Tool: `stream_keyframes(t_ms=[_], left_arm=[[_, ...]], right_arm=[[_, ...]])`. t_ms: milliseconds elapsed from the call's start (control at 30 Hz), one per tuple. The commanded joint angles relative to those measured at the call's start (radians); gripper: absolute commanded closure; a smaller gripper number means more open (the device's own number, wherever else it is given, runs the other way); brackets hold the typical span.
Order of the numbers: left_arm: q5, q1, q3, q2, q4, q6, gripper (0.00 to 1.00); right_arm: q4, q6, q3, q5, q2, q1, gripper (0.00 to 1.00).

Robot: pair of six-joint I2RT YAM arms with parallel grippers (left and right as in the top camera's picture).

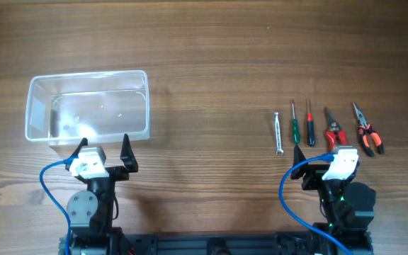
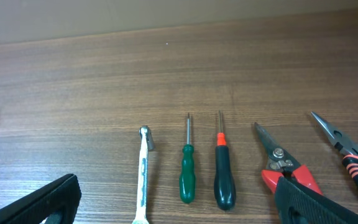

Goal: Pack container

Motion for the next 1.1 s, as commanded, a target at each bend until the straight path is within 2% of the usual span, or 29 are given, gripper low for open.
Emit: stream_keyframes(t_ms=[0, 467, 600, 700, 800, 967, 1067], left_arm=[[0.012, -0.007, -0.01, -0.01, 0.004, -0.006, 0.0], [0.019, -0.007, -0.01, -0.01, 0.003, -0.006, 0.0], [0.002, -0.007, -0.01, -0.01, 0.065, 0.001, 0.0], [0.065, -0.007, 0.008, -0.01, 0.126, -0.087, 0.0], [0.064, -0.007, 0.012, -0.01, 0.128, -0.085, 0.0], [0.065, -0.007, 0.012, -0.01, 0.224, -0.085, 0.0], [0.066, -0.007, 0.012, -0.01, 0.21, -0.085, 0.0]], right_arm=[[0.006, 0.014, -0.004, -0.015, -0.01, -0.004, 0.0], [0.005, 0.014, -0.004, -0.015, -0.01, -0.004, 0.0], [0.005, 0.014, -0.004, -0.015, -0.01, -0.004, 0.0], [0.005, 0.014, -0.004, -0.015, -0.01, -0.004, 0.0], [0.005, 0.014, -0.004, -0.015, -0.01, -0.004, 0.0], [0.006, 0.014, -0.004, -0.015, -0.01, -0.004, 0.0], [0.006, 0.013, -0.004, -0.014, -0.01, -0.004, 0.0]])
